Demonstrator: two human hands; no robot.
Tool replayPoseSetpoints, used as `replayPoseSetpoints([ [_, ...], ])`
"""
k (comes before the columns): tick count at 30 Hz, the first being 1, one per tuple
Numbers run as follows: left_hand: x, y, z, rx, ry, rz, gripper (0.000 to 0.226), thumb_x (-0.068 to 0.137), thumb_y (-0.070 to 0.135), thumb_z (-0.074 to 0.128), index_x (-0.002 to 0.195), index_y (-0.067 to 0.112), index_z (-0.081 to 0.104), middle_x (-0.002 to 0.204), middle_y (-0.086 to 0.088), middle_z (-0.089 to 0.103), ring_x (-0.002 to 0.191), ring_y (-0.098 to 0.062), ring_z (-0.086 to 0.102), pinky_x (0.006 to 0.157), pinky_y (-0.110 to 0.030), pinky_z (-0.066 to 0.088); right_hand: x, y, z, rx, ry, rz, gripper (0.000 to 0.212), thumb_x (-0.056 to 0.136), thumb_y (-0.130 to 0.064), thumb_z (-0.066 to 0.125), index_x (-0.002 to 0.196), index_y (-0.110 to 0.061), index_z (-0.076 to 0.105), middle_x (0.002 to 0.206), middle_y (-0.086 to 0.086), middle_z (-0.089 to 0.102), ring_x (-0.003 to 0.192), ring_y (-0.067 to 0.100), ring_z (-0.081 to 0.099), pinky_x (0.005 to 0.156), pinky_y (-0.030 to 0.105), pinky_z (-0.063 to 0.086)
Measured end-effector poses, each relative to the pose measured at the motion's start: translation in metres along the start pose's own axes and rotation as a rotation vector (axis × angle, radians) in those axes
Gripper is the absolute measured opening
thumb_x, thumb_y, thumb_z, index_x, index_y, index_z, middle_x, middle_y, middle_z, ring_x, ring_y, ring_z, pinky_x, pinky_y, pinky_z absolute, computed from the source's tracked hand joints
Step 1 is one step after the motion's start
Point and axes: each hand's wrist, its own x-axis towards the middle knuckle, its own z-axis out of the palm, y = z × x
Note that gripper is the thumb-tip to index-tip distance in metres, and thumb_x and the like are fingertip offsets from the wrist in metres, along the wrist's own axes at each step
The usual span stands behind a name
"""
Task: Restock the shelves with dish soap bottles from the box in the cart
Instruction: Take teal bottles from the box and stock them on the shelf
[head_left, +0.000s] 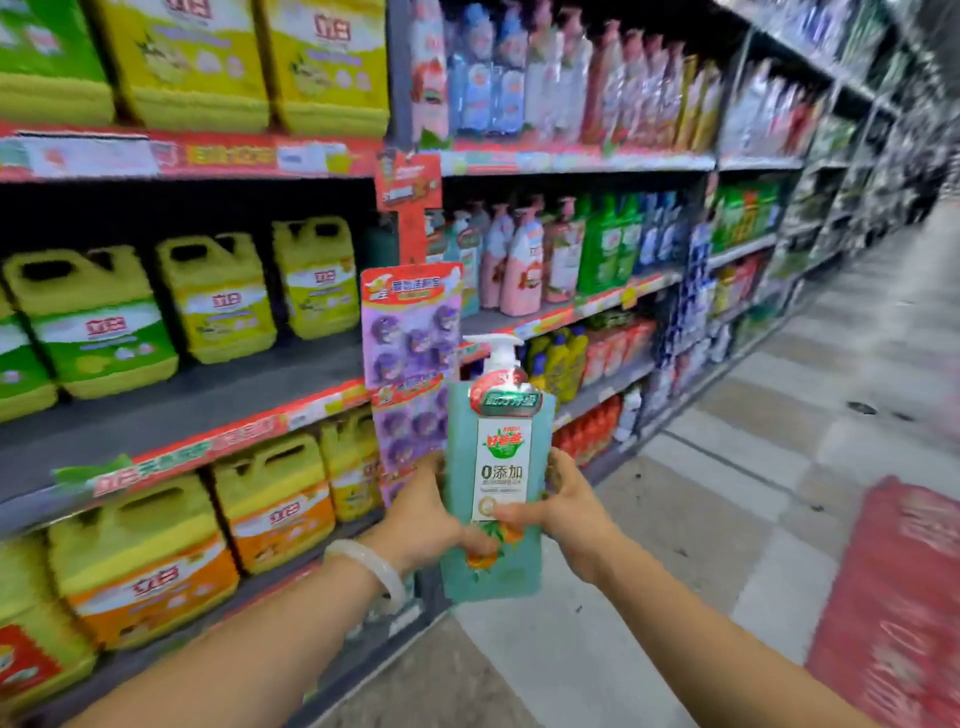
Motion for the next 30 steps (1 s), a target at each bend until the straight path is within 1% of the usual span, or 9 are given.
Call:
replayPoseSetpoints([
  [4, 0.064, 0.002, 0.05, -0.027, -0.086, 0.035, 0.082, 0.051, -0.018, 0.08, 0.112, 0.018, 0.039, 0.108, -0.001, 0.062, 0.08, 0.004, 0.057, 0.054, -0.007, 0.048, 0.038, 0.002, -0.06, 0.007, 0.067, -0.007, 0.088, 0.037, -0.002, 0.088, 0.115, -0.017, 0.051, 0.111, 0.009, 0.068, 0.097, 0.028, 0.068, 0.08, 0.048, 0.057],
  [7, 0.12, 0.002, 0.078, -0.05, -0.118, 0.045, 0.085, 0.052, -0.016, 0.081, 0.114, 0.02, 0.036, 0.107, 0.003, 0.058, 0.082, 0.005, 0.055, 0.054, -0.006, 0.047, 0.085, 0.004, -0.095, -0.006, 0.109, -0.012, 0.094, 0.028, -0.009, 0.087, 0.114, -0.017, 0.05, 0.111, 0.009, 0.067, 0.095, 0.026, 0.069, 0.078, 0.046, 0.057],
  [12, 0.229, 0.018, 0.099, -0.101, -0.105, 0.074, 0.085, 0.052, -0.021, 0.078, 0.111, 0.024, 0.036, 0.097, 0.017, 0.056, 0.079, 0.009, 0.056, 0.057, -0.007, 0.047, 0.194, -0.016, -0.138, -0.065, 0.08, 0.0, 0.087, 0.036, 0.001, 0.084, 0.115, -0.018, 0.051, 0.108, 0.006, 0.068, 0.088, 0.02, 0.071, 0.073, 0.041, 0.058],
  [16, 0.311, 0.038, 0.092, -0.097, -0.008, 0.115, 0.083, 0.051, -0.017, 0.08, 0.111, 0.023, 0.039, 0.099, 0.014, 0.059, 0.081, 0.009, 0.057, 0.061, -0.011, 0.051, 0.282, -0.044, -0.152, -0.109, 0.022, -0.052, 0.098, 0.031, -0.01, 0.087, 0.12, -0.014, 0.048, 0.114, 0.008, 0.067, 0.099, 0.024, 0.068, 0.074, 0.039, 0.058],
  [20, 0.37, 0.054, 0.072, -0.066, 0.058, 0.127, 0.09, 0.051, -0.014, 0.08, 0.118, 0.027, 0.037, 0.103, 0.016, 0.06, 0.087, 0.008, 0.057, 0.064, -0.015, 0.055, 0.356, -0.062, -0.146, -0.116, -0.013, -0.09, 0.097, 0.037, -0.01, 0.088, 0.124, -0.019, 0.046, 0.12, 0.005, 0.064, 0.108, 0.021, 0.063, 0.082, 0.041, 0.057],
  [24, 0.417, 0.063, 0.048, -0.031, 0.206, 0.14, 0.084, 0.052, -0.015, 0.078, 0.117, 0.022, 0.038, 0.104, 0.004, 0.063, 0.089, -0.009, 0.062, 0.063, -0.027, 0.058, 0.425, -0.078, -0.126, -0.128, -0.112, -0.127, 0.084, 0.05, 0.007, 0.086, 0.121, -0.017, 0.047, 0.113, 0.003, 0.066, 0.104, 0.02, 0.064, 0.076, 0.036, 0.058],
  [26, 0.436, 0.067, 0.039, -0.025, 0.276, 0.161, 0.086, 0.055, -0.017, 0.076, 0.118, 0.026, 0.035, 0.1, 0.009, 0.062, 0.092, -0.012, 0.062, 0.061, -0.019, 0.056, 0.456, -0.084, -0.114, -0.135, -0.171, -0.155, 0.079, 0.052, 0.011, 0.084, 0.117, -0.017, 0.048, 0.11, 0.006, 0.067, 0.1, 0.019, 0.065, 0.076, 0.037, 0.058],
  [28, 0.455, 0.069, 0.033, -0.058, 0.342, 0.159, 0.084, 0.06, -0.019, 0.073, 0.12, 0.024, 0.033, 0.094, 0.013, 0.058, 0.086, -0.006, 0.06, 0.056, -0.012, 0.052, 0.485, -0.087, -0.105, -0.147, -0.22, -0.175, 0.077, 0.055, 0.013, 0.082, 0.118, -0.015, 0.047, 0.111, 0.008, 0.067, 0.1, 0.019, 0.065, 0.079, 0.04, 0.058],
  [30, 0.475, 0.065, 0.03, -0.066, 0.416, 0.154, 0.077, 0.06, -0.014, 0.076, 0.116, 0.022, 0.037, 0.095, 0.008, 0.06, 0.085, -0.008, 0.06, 0.058, -0.013, 0.053, 0.512, -0.089, -0.099, -0.166, -0.277, -0.198, 0.079, 0.054, 0.013, 0.083, 0.119, -0.012, 0.047, 0.113, 0.01, 0.066, 0.101, 0.021, 0.065, 0.081, 0.043, 0.058],
])
